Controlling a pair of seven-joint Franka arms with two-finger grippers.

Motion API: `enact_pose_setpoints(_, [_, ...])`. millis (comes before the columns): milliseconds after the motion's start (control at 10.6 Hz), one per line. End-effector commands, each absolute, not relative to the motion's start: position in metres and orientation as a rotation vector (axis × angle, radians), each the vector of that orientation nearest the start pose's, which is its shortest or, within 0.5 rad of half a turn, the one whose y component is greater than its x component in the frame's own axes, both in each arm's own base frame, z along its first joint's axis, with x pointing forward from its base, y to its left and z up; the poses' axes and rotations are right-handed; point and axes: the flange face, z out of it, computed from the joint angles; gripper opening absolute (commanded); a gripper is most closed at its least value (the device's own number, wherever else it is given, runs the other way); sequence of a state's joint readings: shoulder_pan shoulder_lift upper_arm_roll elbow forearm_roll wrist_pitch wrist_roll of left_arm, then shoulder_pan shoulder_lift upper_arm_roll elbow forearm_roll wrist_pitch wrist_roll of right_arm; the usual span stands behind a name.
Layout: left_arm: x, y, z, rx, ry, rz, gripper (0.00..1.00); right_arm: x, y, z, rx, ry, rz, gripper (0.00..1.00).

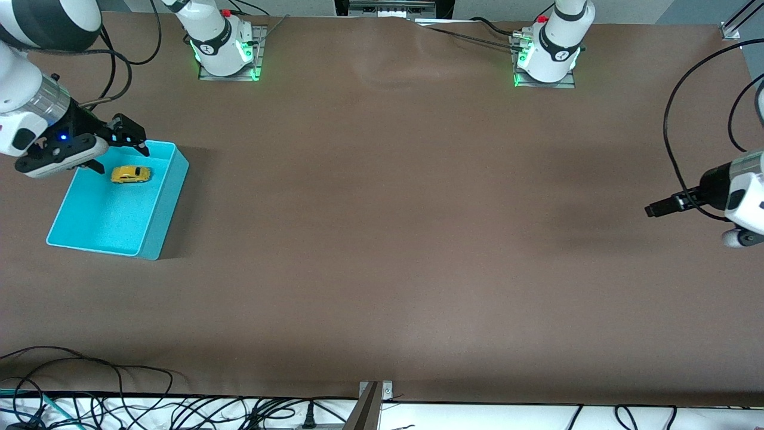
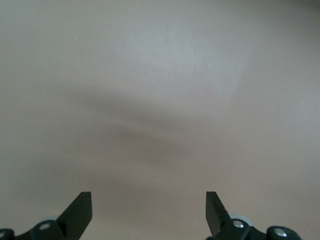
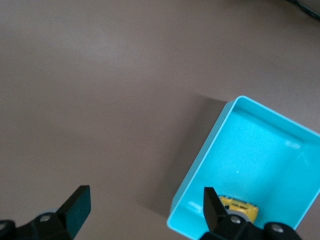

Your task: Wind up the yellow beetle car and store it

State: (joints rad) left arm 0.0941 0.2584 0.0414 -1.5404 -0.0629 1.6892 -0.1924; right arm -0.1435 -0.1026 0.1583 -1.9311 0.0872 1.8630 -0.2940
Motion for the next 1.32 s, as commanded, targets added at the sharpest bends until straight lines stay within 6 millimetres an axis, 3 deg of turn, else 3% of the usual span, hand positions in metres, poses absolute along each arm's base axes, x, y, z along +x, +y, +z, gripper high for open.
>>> enact_pose_setpoints(0, [0.628,0.082,0.503,-3.162,-0.494,0.172,1.00,0.534,0.028,0.559,-3.049,-0.229,-0.018,1.00])
enact_pose_setpoints(284, [0.628,0.080,0.504,-3.163,-0.501,0.168,1.00,0.537,0.024,0.577,-3.105,-0.225,0.054,1.00])
enact_pose_setpoints(378, [0.629,0.075,0.504,-3.166,-0.495,0.171,1.00,0.536,0.022,0.576,-3.106,-0.204,0.071,1.00])
enact_pose_setpoints(568, [0.633,0.077,0.520,-3.165,-0.497,0.102,1.00,0.534,0.023,0.575,-3.115,-0.102,0.099,1.00])
enact_pose_setpoints(851, [0.632,0.068,0.532,-3.125,-0.468,0.069,1.00,0.535,0.019,0.575,-3.137,-0.133,0.100,1.00])
enact_pose_setpoints(1230, [0.632,0.071,0.531,-3.120,-0.512,0.069,1.00,0.535,0.019,0.575,-3.139,-0.133,0.095,1.00])
